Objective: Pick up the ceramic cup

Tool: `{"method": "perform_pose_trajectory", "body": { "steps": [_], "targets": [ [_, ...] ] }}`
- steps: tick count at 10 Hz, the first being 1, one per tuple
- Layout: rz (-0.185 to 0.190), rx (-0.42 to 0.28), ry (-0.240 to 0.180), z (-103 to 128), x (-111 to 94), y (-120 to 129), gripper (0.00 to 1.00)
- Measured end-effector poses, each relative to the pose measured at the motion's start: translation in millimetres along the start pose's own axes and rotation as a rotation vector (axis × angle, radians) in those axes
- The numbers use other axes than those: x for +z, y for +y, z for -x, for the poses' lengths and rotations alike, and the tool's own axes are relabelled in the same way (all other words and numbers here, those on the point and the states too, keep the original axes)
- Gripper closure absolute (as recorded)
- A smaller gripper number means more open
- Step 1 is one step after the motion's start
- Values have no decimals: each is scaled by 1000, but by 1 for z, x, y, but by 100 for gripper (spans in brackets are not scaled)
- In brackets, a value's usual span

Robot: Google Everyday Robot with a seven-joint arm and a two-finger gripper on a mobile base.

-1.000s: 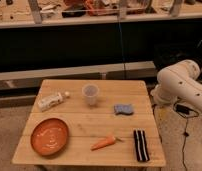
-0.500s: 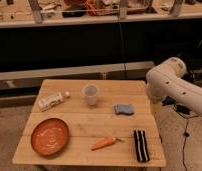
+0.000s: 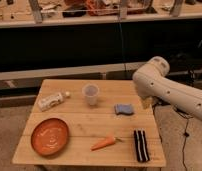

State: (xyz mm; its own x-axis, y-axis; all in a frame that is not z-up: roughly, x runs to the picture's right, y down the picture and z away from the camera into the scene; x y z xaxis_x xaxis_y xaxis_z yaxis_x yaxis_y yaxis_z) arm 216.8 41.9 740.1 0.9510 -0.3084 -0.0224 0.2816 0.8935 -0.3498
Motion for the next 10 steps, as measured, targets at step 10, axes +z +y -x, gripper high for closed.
{"method": "perform_pose_trajectory", "body": {
  "steps": [10],
  "targets": [
    [-143, -197, -58, 61, 10, -68, 20]
  ]
}}
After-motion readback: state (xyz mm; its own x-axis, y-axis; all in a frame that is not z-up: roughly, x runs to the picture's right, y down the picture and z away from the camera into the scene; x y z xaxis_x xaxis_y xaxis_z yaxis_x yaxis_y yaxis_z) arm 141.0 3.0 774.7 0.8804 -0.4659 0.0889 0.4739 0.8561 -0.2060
